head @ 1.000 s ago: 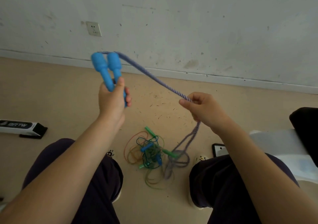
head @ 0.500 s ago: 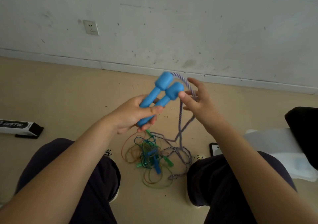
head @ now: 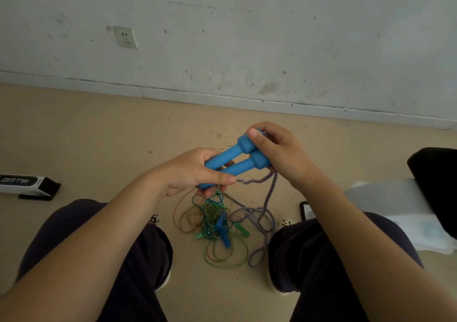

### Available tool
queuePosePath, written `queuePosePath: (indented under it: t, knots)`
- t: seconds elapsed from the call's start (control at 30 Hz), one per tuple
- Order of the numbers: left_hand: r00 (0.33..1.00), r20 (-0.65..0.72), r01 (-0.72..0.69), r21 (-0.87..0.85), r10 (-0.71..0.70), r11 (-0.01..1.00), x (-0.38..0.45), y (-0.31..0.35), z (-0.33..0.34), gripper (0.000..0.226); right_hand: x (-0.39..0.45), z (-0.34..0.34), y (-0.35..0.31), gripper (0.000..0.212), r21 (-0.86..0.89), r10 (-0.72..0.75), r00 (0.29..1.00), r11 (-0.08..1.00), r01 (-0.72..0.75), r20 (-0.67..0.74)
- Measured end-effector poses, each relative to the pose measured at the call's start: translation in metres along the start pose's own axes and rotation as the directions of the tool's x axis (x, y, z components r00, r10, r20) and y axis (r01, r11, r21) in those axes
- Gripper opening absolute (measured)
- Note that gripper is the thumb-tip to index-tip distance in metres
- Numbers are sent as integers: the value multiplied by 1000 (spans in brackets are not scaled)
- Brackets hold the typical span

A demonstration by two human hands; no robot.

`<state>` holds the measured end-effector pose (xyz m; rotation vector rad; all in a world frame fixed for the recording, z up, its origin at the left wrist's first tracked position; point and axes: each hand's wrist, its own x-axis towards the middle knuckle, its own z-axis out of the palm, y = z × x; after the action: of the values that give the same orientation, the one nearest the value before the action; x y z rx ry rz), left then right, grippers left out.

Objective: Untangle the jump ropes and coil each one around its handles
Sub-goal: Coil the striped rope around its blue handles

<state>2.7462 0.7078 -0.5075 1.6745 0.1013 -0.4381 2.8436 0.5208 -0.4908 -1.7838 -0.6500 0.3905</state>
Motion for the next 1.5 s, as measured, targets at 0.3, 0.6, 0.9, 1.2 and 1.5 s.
queuePosePath:
  t: [0.3, 0.6, 0.9, 1.2, 1.5]
  knots:
    - [999, 18, 44, 67, -46, 997, -2, 2, -1, 35, -1, -5, -2, 17, -32, 19, 1000, 999, -19, 3]
    - [998, 30, 53, 102, -56, 993, -2, 4, 1, 31, 0, 3, -1, 34, -54, 66, 996, 996, -69, -61]
    - [996, -33, 89, 105, -86, 990, 1, 2, 1, 28, 3, 2, 0, 35, -77, 63, 991, 994, -72, -115]
    - [995, -14, 97, 107, -96, 990, -2, 3, -1, 34, 5, -1, 4, 31, -60, 9, 993, 998, -16, -119]
    - [996, -59, 74, 85, -69, 994, -3, 5, -3, 39, 5, -1, 3, 28, 65, 31, 995, 998, -25, -94]
